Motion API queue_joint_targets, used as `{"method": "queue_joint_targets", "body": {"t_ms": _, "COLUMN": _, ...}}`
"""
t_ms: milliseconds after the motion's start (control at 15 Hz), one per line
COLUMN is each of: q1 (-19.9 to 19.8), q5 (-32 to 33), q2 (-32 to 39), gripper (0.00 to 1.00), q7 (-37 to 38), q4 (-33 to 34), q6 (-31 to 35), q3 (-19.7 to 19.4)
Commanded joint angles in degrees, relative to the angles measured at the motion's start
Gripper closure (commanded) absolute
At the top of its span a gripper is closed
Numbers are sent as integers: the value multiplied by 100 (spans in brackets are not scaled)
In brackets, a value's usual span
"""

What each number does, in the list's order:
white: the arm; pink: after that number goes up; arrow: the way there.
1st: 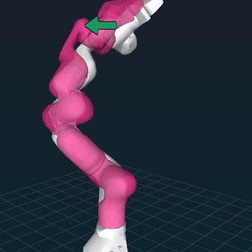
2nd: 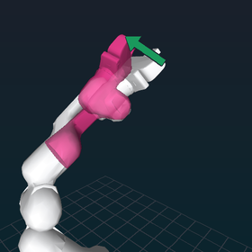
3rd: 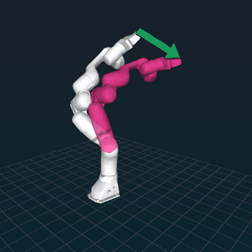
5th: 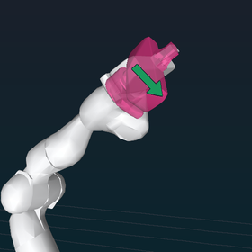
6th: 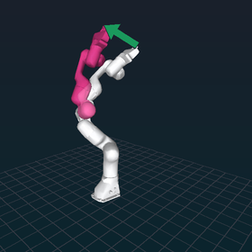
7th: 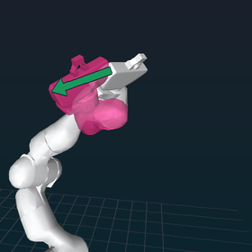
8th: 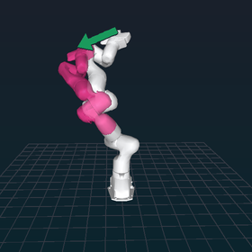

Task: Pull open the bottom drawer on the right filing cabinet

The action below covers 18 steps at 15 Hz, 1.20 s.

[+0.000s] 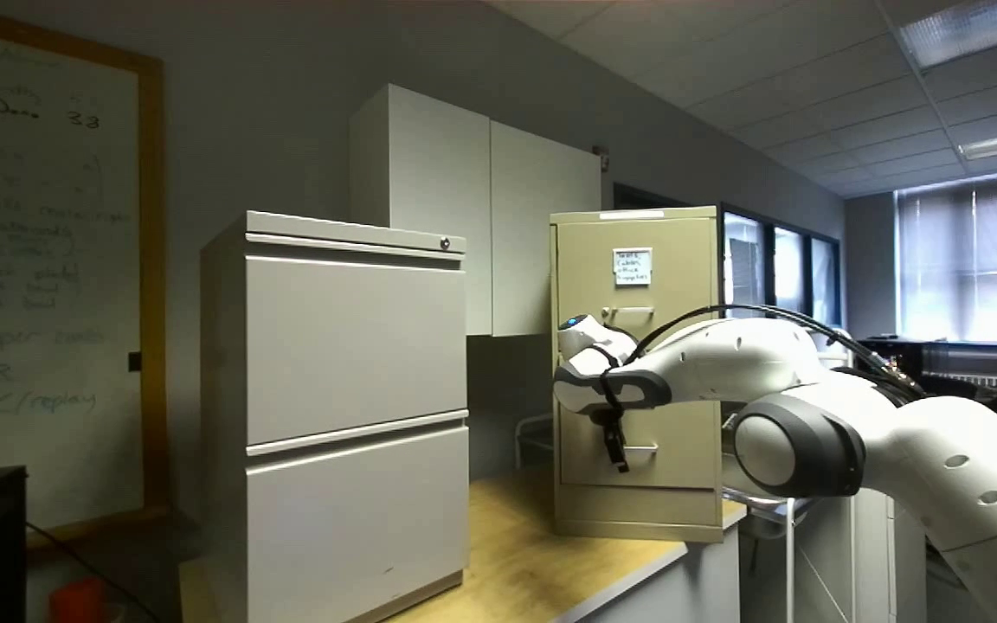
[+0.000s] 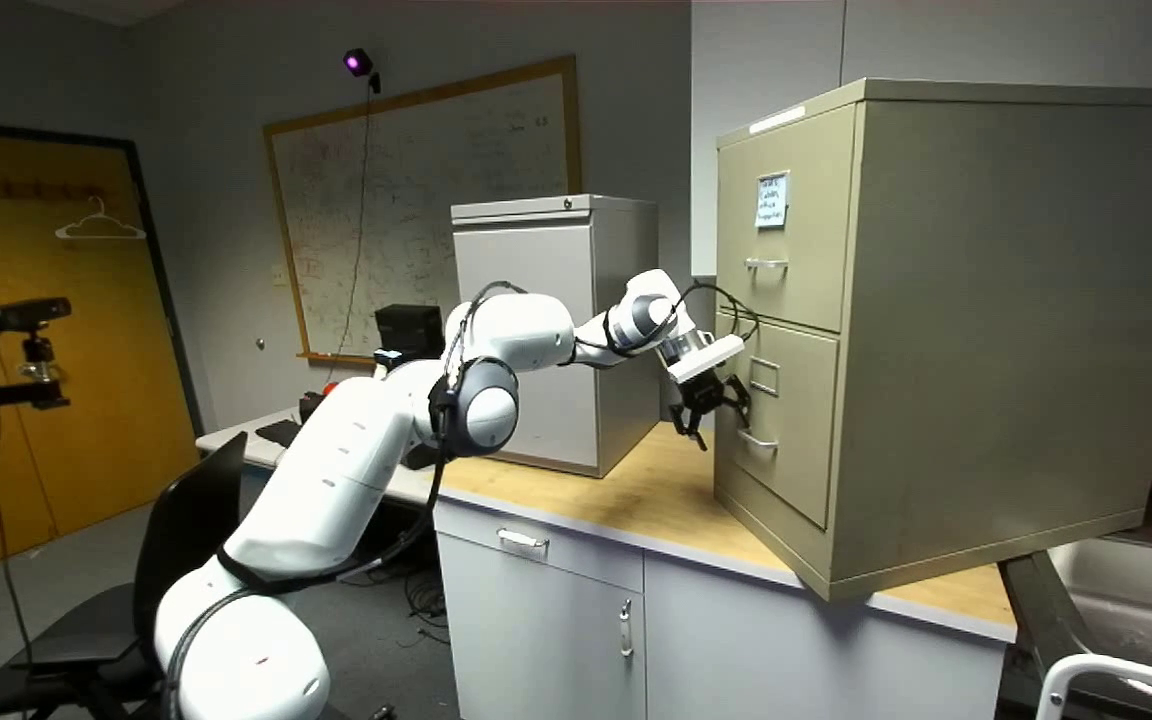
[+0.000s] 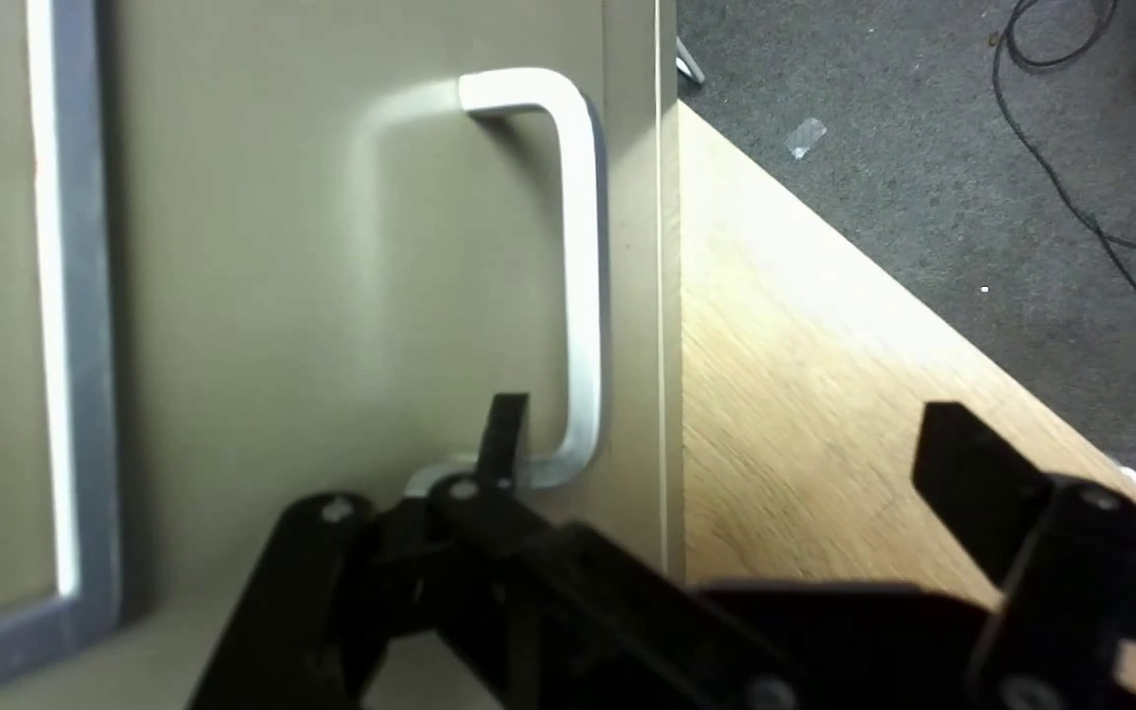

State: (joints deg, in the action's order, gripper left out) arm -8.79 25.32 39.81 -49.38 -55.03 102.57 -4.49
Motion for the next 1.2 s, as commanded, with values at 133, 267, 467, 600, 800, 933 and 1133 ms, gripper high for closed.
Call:
{"method": "queue_joint_targets", "body": {"t_ms": 133, "q1": -331, "q5": -125, "q2": 407, "gripper": 0, "q7": -160, "q4": 309, "q6": -74, "q3": -78}}
{"method": "queue_joint_targets", "body": {"t_ms": 267, "q1": -438, "q5": -168, "q2": 381, "gripper": 0, "q7": -100, "q4": 154, "q6": -137, "q3": -84}}
{"method": "queue_joint_targets", "body": {"t_ms": 467, "q1": -515, "q5": -215, "q2": 338, "gripper": 0, "q7": -11, "q4": 6, "q6": 28, "q3": -52}}
{"method": "queue_joint_targets", "body": {"t_ms": 600, "q1": -518, "q5": -293, "q2": 347, "gripper": 25, "q7": 53, "q4": -15, "q6": 110, "q3": -28}}
{"method": "queue_joint_targets", "body": {"t_ms": 800, "q1": -511, "q5": -393, "q2": 308, "gripper": 40, "q7": 104, "q4": -6, "q6": 198, "q3": 24}}
{"method": "queue_joint_targets", "body": {"t_ms": 933, "q1": -520, "q5": -429, "q2": 314, "gripper": 53, "q7": 78, "q4": 59, "q6": 299, "q3": 30}}
{"method": "queue_joint_targets", "body": {"t_ms": 1133, "q1": -538, "q5": -413, "q2": 353, "gripper": 77, "q7": 56, "q4": 159, "q6": 457, "q3": 16}}
